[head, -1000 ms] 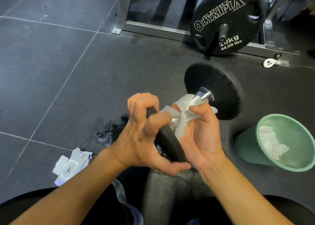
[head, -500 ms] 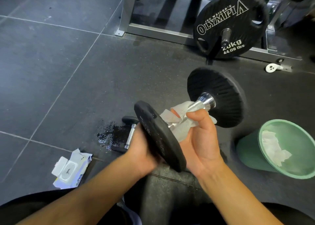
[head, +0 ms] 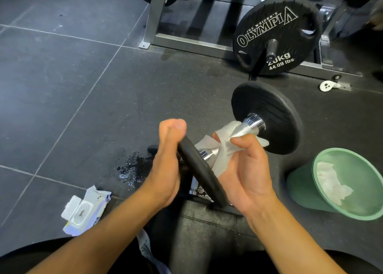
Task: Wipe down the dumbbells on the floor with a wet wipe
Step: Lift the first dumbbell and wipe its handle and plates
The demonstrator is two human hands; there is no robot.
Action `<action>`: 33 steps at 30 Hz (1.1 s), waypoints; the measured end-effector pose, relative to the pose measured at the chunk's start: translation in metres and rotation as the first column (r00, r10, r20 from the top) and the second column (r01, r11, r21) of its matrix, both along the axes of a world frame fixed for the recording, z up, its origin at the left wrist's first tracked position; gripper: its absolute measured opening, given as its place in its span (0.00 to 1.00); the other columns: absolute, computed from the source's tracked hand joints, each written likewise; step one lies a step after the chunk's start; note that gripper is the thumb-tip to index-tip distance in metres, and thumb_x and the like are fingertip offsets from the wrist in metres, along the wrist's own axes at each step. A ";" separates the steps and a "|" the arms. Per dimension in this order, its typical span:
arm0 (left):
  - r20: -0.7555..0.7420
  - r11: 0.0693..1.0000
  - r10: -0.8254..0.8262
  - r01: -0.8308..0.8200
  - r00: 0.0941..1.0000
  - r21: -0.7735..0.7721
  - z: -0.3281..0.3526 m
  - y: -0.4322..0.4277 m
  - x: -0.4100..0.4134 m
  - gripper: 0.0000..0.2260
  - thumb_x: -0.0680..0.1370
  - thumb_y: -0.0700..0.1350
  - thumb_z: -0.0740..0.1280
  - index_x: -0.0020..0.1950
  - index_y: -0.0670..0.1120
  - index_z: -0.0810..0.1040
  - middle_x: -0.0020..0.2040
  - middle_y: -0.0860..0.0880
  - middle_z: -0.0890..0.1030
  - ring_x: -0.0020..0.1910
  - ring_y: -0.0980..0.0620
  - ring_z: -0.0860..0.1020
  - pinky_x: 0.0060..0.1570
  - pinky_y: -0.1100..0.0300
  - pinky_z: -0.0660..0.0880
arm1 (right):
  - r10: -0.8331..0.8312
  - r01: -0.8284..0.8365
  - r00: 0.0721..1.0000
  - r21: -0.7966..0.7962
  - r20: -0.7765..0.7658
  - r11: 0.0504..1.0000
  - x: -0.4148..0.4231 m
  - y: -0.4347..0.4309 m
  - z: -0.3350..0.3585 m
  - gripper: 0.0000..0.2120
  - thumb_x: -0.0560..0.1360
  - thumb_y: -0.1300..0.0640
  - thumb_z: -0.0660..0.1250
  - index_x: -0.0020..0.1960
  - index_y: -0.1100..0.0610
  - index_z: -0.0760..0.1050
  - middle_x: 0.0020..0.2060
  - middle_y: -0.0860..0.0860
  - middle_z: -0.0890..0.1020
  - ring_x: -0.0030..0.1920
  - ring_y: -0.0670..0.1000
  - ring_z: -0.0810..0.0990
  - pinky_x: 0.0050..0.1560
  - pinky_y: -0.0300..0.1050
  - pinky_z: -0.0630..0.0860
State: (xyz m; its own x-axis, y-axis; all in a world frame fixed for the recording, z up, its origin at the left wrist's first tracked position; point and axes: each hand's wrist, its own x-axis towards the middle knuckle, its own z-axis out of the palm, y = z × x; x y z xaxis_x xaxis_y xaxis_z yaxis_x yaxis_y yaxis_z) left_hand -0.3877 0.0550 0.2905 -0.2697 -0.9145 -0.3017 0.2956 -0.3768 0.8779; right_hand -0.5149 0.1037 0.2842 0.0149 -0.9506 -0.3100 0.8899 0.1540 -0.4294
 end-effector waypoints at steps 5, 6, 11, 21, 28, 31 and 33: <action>0.475 0.179 0.301 0.440 0.827 -0.880 -0.027 0.003 0.014 0.28 0.66 0.63 0.78 0.53 0.49 0.69 0.54 0.45 0.65 0.54 0.41 0.69 0.58 0.49 0.70 | 0.015 -0.014 0.999 -0.034 0.043 0.999 -0.006 -0.003 -0.002 0.11 0.71 0.56 0.64 0.51 0.58 0.70 0.44 0.56 0.73 0.49 0.56 0.77 0.58 0.53 0.74; 0.432 0.045 0.370 0.449 0.823 -0.893 -0.029 0.005 0.011 0.29 0.65 0.65 0.79 0.52 0.49 0.70 0.54 0.46 0.65 0.54 0.41 0.69 0.59 0.40 0.70 | 0.015 -0.013 0.999 -0.040 0.047 0.999 -0.007 -0.002 -0.001 0.09 0.72 0.56 0.63 0.50 0.58 0.70 0.44 0.56 0.73 0.49 0.56 0.76 0.59 0.53 0.72; 0.465 0.357 0.252 0.365 0.849 -0.860 -0.027 0.006 0.010 0.24 0.67 0.60 0.75 0.51 0.50 0.69 0.51 0.44 0.66 0.51 0.42 0.70 0.54 0.52 0.71 | -0.056 0.056 0.998 0.001 0.003 0.998 -0.010 -0.001 0.004 0.06 0.72 0.55 0.65 0.46 0.57 0.72 0.41 0.55 0.73 0.45 0.55 0.75 0.56 0.54 0.71; -0.267 0.667 -0.148 0.295 0.952 0.684 -0.016 -0.002 0.006 0.38 0.75 0.78 0.56 0.60 0.49 0.86 0.55 0.41 0.88 0.49 0.37 0.88 0.59 0.23 0.74 | -0.058 0.058 0.998 -0.065 0.014 0.996 -0.013 -0.003 0.008 0.06 0.73 0.56 0.61 0.37 0.53 0.70 0.32 0.50 0.73 0.39 0.51 0.72 0.49 0.50 0.69; 0.514 0.699 -0.019 0.379 0.858 -0.606 -0.010 -0.003 0.006 0.17 0.69 0.61 0.73 0.48 0.58 0.69 0.49 0.55 0.68 0.46 0.54 0.71 0.50 0.61 0.70 | -0.141 0.140 0.988 0.023 0.067 0.990 -0.022 -0.009 0.000 0.06 0.70 0.57 0.67 0.41 0.54 0.70 0.36 0.51 0.73 0.42 0.50 0.72 0.60 0.52 0.66; 0.569 -0.025 0.366 0.619 0.737 -0.785 -0.031 0.001 0.011 0.25 0.68 0.64 0.77 0.53 0.51 0.72 0.55 0.47 0.66 0.55 0.45 0.70 0.66 0.37 0.68 | -0.130 0.130 0.991 0.027 -0.026 0.991 -0.022 -0.008 0.000 0.07 0.74 0.55 0.62 0.40 0.57 0.73 0.37 0.55 0.76 0.41 0.54 0.77 0.53 0.51 0.70; 0.489 -0.187 0.462 0.620 0.740 -0.762 -0.038 0.003 0.008 0.23 0.70 0.61 0.78 0.54 0.51 0.74 0.56 0.46 0.68 0.56 0.46 0.70 0.67 0.25 0.64 | -0.118 0.118 0.993 0.036 -0.017 0.992 -0.023 -0.007 0.000 0.09 0.75 0.54 0.61 0.39 0.57 0.73 0.37 0.55 0.75 0.41 0.54 0.76 0.51 0.50 0.71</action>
